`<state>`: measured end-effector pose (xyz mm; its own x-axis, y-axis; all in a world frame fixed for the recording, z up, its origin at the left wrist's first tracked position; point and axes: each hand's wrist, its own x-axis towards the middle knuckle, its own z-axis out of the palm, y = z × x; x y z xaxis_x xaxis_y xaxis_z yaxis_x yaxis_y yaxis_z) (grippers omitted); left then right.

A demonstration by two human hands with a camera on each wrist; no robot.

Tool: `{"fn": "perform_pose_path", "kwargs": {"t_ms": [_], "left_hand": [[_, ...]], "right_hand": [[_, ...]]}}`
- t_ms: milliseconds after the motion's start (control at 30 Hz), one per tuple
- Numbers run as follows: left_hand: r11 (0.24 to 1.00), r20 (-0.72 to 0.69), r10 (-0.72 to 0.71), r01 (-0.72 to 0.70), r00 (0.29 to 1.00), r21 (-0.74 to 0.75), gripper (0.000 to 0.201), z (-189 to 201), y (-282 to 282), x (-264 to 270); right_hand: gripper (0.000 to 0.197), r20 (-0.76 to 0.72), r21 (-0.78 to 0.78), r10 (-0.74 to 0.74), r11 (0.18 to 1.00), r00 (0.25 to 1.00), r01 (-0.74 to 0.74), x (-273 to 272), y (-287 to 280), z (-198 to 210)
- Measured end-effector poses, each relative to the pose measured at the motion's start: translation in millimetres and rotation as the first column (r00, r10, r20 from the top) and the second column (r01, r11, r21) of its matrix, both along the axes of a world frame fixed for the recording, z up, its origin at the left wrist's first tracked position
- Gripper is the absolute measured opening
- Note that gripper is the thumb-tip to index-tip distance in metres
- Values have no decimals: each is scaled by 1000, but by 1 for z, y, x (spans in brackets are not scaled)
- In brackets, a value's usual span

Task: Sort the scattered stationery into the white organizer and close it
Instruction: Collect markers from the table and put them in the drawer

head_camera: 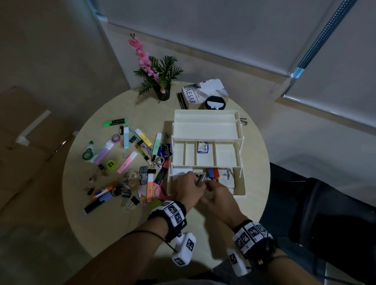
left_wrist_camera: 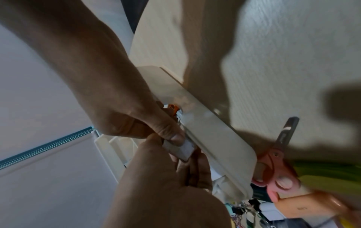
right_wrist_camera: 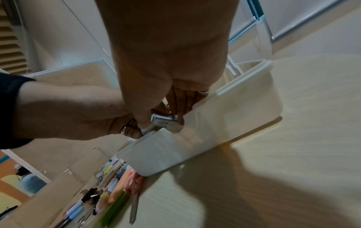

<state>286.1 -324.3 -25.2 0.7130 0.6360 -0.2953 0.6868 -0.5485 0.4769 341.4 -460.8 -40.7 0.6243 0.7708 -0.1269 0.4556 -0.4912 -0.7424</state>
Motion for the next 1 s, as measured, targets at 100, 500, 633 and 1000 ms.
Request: {"fn": "perform_pose_path", "kwargs": {"t_ms": [100,500,633,1000], "left_hand": [[999,-2,-44,44,999,4,22,-5,-3,3],[963,106,-192,208,976,-172,23,-18,9,-7],[905,131,-293,319,947,-283,26,-22,18,-21],[888,310,-349,418,884,-191,32,-15,68,-94]], "right_hand": [[35,2,-43,-60,997,998,60,4,5,-7],[9,119,-326,-208,915,971,236,8,31,-12],[6,196,-343,-204,902,959,262,7,35,-15],[13,320,-237,-123,950,939,205,-14,56,-1]]}}
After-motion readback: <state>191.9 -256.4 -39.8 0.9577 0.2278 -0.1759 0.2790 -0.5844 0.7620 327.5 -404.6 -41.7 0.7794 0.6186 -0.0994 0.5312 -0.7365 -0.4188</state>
